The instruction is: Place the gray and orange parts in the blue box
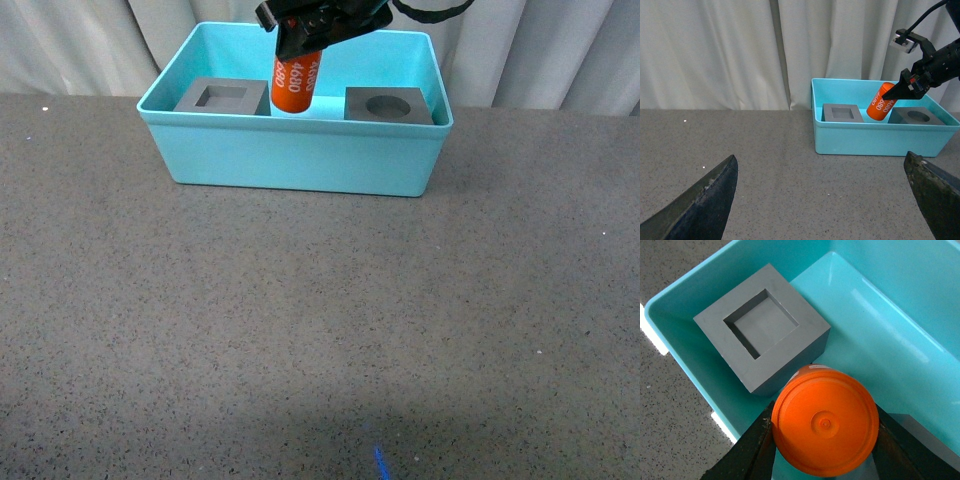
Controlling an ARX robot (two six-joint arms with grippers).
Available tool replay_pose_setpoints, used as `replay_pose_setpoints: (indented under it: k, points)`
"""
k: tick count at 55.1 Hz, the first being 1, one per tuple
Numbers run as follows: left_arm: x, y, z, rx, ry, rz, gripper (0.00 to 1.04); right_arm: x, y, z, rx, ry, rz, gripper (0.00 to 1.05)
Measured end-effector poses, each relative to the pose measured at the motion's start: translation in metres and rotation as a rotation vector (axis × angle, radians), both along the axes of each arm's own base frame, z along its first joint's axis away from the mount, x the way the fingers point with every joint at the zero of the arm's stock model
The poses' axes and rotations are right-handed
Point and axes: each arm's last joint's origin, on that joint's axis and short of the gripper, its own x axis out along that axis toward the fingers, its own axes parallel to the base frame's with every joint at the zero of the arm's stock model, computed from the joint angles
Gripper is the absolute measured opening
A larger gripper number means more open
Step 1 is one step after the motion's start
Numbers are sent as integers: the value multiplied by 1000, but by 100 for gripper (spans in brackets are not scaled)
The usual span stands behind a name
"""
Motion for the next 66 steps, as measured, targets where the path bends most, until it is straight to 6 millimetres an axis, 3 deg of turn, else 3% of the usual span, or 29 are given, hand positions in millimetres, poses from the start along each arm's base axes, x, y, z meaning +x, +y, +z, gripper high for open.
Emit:
replay_pose_setpoints:
  k: [16, 30, 43, 46, 47, 59, 61, 66]
  points:
    - [0, 0, 0, 0, 0, 0, 98, 13, 7, -14, -34, 45, -6, 44]
    - [0, 0, 0, 0, 0, 0, 98, 21, 13, -45, -108, 129, -15, 44]
    - [0, 0, 0, 0, 0, 0, 98, 23, 19, -48, -127, 143, -11, 44]
    - [0, 0, 0, 0, 0, 0, 98, 23, 19, -48, -131, 144, -14, 50]
    - [0, 0, 0, 0, 0, 0, 98, 24, 19, -46, -128, 141, -16, 57]
    - [0, 0, 0, 0, 0, 0, 98, 24, 15, -33, -47, 90, -46, 91]
    - [0, 0, 0, 0, 0, 0, 98, 23, 12, -24, -25, 77, -54, 97]
    - [0, 0, 0, 0, 0, 0, 98, 16, -4, 13, 32, 17, -80, 95]
